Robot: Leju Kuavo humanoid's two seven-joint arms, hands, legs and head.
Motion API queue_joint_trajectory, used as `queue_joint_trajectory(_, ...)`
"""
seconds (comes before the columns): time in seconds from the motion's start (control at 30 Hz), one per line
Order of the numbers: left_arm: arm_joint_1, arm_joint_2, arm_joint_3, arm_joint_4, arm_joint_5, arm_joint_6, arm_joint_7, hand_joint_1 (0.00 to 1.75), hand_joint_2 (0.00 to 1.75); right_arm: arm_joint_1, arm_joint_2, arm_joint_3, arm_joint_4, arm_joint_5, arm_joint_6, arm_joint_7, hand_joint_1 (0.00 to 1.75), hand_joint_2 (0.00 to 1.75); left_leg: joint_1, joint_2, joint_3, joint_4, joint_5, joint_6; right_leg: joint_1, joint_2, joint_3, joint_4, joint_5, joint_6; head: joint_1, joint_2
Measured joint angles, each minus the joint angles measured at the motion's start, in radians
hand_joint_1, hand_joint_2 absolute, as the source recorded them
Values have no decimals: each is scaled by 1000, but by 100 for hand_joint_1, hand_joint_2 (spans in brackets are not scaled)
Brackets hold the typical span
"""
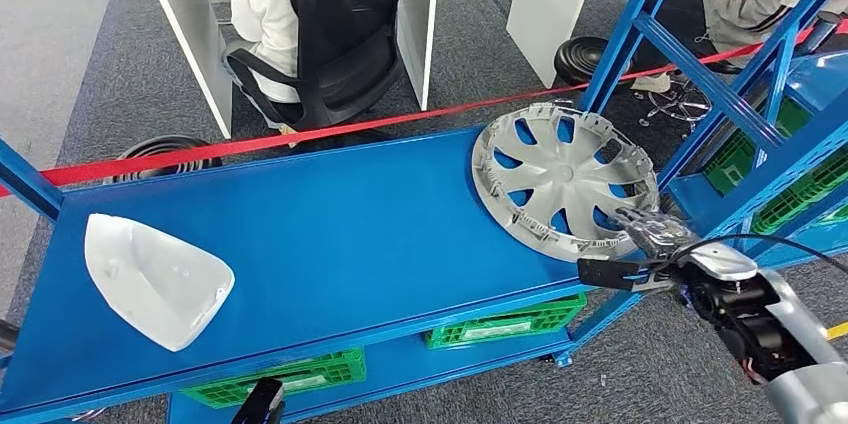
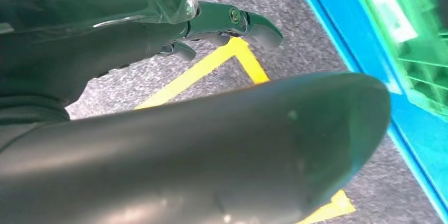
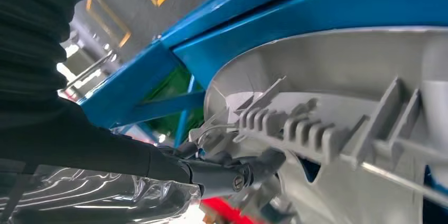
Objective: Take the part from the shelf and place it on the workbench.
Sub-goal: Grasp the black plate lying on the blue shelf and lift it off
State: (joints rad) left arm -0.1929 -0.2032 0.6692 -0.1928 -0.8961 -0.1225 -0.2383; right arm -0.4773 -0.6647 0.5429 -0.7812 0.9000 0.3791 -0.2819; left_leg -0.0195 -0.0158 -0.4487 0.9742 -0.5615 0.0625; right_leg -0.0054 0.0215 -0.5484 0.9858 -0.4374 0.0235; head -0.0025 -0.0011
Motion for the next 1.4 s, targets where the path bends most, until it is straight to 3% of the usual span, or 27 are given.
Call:
queue_joint_trajectory(0.27,5,1,4,1,0,0,0,0,0,-66,-156,151,-200,-216,100,66,0,175,0,-3,-18,0,0,-1,0,-3,-19,0,-2,3,0,0)
queue_joint_trajectory(0.67,3,-4,5,2,-11,2,8,0,0,-66,-234,266,-310,-285,38,123,0,175,0,-2,-18,0,0,-1,1,-4,-21,2,-2,4,0,0)
queue_joint_trajectory(0.7,3,-5,5,2,-11,2,8,0,0,-62,-240,269,-317,-294,35,126,10,175,0,-2,-18,0,0,-1,1,-4,-22,2,-2,4,0,0)
queue_joint_trajectory(0.8,4,-5,5,2,-12,0,7,0,0,-44,-285,273,-366,-351,28,138,140,175,0,-5,-19,0,0,-1,1,-6,-22,3,-2,4,0,0)
queue_joint_trajectory(0.83,5,-5,5,2,-12,0,7,0,0,-42,-303,274,-385,-368,30,140,175,175,0,-6,-20,0,0,-1,1,-6,-22,3,-2,4,0,0)
queue_joint_trajectory(0.97,4,-6,5,2,-12,0,5,0,0,-57,-337,285,-422,-385,41,137,175,175,0,-3,-21,0,0,-1,1,-5,-23,3,-2,4,0,0)
queue_joint_trajectory(1.4,4,-10,6,2,-7,0,5,0,0,-84,-349,334,-414,-387,19,131,175,175,0,-4,-21,0,0,-1,1,-6,-24,4,-2,4,0,0)
